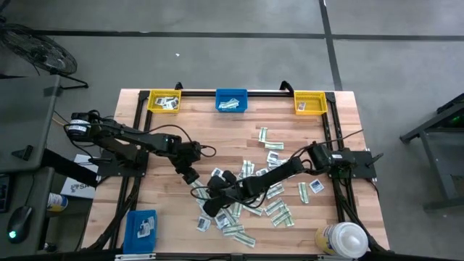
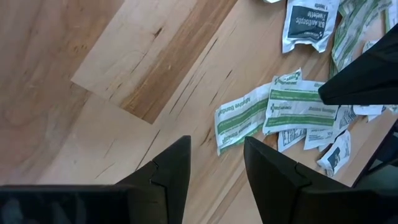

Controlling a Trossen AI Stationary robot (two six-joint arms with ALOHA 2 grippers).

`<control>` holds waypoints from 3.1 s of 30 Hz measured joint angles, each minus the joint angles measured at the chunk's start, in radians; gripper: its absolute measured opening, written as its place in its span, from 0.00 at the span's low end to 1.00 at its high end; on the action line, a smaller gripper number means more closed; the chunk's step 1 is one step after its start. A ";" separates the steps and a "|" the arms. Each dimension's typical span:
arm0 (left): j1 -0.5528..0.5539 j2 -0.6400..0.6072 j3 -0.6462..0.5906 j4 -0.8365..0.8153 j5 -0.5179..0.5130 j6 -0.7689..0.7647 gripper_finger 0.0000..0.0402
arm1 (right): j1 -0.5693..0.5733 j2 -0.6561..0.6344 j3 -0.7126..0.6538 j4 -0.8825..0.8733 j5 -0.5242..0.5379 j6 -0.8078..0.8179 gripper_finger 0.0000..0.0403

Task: Pick & Place First Aid Supplies
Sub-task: Put the green bandage pack into the top blue bin

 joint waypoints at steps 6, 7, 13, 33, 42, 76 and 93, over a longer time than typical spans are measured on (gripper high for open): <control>0.000 0.000 0.000 0.000 0.000 0.000 0.37 | 0.000 0.000 0.000 0.002 -0.012 -0.040 0.00; 0.000 0.000 0.000 0.000 0.000 0.000 0.37 | -0.001 0.000 0.000 0.002 -0.018 -0.048 0.00; 0.000 0.000 0.000 0.000 -0.001 0.000 0.37 | -0.004 0.009 0.001 0.007 -0.028 -0.078 0.00; 0.000 0.000 0.000 -0.001 0.000 -0.001 0.37 | -0.016 0.028 0.002 -0.051 -0.081 -0.108 0.00; 0.000 0.000 0.000 -0.002 0.028 -0.101 0.37 | -0.016 0.042 0.004 -0.043 -0.092 -0.084 0.00; 0.001 0.057 -0.175 0.309 0.128 -0.220 0.37 | -0.020 0.045 0.001 -0.053 -0.076 -0.060 0.00; 0.000 0.060 -0.177 0.353 0.131 -0.237 0.11 | -0.020 0.045 0.000 -0.053 -0.076 -0.060 0.00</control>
